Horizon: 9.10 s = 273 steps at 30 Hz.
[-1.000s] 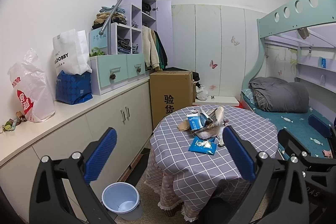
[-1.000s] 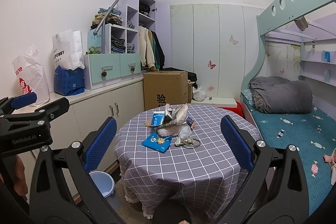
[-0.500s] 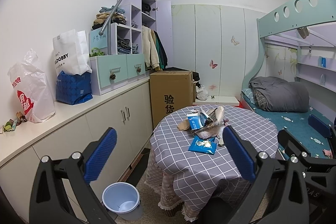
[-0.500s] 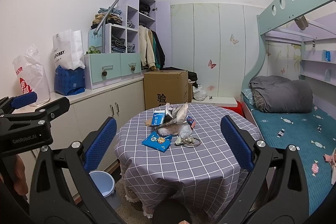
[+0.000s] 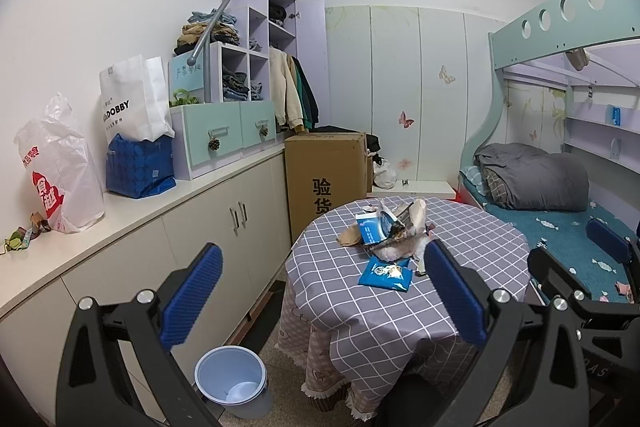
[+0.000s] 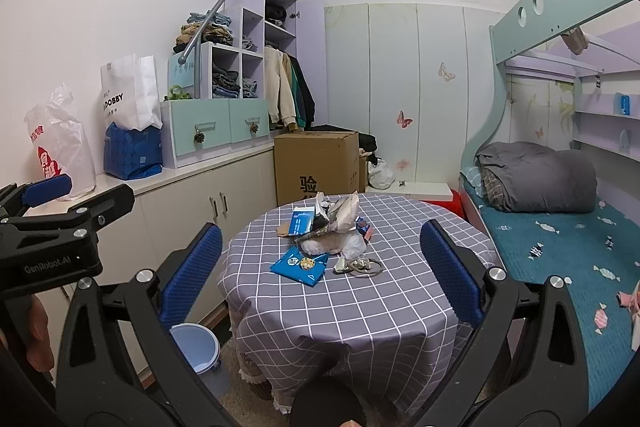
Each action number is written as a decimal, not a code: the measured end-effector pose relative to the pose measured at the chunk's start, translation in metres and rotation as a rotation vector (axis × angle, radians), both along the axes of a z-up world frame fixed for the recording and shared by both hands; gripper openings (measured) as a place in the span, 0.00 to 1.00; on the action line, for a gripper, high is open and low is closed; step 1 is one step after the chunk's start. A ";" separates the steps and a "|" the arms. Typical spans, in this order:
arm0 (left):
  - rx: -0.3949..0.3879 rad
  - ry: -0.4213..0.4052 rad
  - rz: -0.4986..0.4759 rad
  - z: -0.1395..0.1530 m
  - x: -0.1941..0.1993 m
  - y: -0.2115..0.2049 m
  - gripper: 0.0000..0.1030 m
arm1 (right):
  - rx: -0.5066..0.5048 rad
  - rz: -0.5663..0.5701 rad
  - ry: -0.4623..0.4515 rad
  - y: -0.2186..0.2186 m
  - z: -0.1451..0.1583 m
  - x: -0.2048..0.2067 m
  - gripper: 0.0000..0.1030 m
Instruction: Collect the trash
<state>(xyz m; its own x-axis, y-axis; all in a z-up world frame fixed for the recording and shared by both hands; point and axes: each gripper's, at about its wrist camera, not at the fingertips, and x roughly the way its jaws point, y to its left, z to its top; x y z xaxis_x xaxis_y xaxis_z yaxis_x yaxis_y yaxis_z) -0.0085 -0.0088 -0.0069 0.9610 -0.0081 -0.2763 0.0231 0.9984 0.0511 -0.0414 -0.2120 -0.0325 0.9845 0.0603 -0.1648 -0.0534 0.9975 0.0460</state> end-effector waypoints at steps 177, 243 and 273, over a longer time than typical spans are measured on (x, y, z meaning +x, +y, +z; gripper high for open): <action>-0.566 0.855 0.534 -0.378 0.270 0.335 0.04 | -0.106 0.684 0.821 0.368 -0.304 0.385 0.59; -0.198 0.572 -0.028 -0.132 0.273 -0.031 0.71 | -0.077 0.112 0.626 -0.042 -0.151 0.315 0.68; -0.241 0.629 -0.137 -0.139 0.388 -0.107 0.31 | 0.248 0.146 0.430 -0.122 -0.109 0.320 0.19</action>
<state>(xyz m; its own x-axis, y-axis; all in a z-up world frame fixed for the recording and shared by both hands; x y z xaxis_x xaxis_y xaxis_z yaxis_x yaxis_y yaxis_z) 0.3797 -0.1156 -0.1457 0.6043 -0.2495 -0.7567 0.1024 0.9662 -0.2367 0.2783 -0.3344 -0.1420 0.8091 0.2808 -0.5161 -0.1157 0.9373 0.3287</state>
